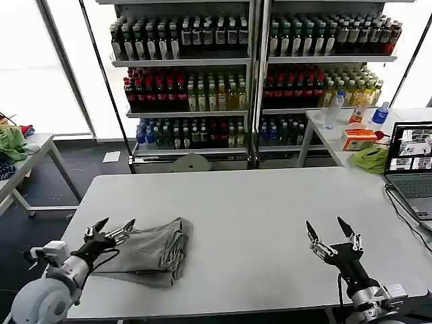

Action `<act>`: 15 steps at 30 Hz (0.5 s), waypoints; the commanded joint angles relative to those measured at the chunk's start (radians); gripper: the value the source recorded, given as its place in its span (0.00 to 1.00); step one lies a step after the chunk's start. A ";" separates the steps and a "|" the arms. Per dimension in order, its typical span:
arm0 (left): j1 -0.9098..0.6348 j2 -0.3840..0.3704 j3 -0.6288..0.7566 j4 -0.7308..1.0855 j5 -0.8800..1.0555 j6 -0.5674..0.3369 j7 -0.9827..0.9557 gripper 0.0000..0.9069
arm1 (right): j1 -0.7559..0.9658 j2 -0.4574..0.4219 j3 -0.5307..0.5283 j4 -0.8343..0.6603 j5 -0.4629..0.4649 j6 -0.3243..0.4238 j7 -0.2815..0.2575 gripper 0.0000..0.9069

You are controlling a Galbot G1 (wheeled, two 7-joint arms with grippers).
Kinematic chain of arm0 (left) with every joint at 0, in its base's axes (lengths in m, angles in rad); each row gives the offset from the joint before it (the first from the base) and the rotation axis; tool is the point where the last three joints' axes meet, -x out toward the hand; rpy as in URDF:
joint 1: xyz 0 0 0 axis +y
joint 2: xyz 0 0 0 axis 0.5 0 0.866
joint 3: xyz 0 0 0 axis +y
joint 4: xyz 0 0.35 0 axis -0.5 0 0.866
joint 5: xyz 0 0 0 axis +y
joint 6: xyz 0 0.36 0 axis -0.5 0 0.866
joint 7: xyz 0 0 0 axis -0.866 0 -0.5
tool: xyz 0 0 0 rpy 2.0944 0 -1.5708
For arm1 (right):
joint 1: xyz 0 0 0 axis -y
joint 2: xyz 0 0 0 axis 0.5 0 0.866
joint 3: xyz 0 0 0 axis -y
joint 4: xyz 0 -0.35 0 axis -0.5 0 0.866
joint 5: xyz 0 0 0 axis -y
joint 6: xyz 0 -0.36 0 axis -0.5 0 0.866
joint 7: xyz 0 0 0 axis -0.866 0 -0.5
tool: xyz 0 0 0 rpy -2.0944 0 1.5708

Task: Fold and organize the clothes.

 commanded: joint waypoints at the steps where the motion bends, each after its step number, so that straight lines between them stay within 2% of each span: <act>1: 0.131 -0.053 -0.142 0.105 -0.005 0.021 0.068 1.00 | 0.017 -0.008 -0.006 -0.016 0.002 -0.002 0.002 1.00; 7: 0.103 -0.084 -0.105 0.118 -0.006 0.023 0.070 1.00 | 0.023 -0.012 -0.010 -0.015 0.005 -0.004 0.002 1.00; 15: 0.090 -0.082 -0.068 0.124 -0.025 0.026 0.072 1.00 | 0.023 -0.015 -0.001 -0.021 0.015 -0.002 0.002 1.00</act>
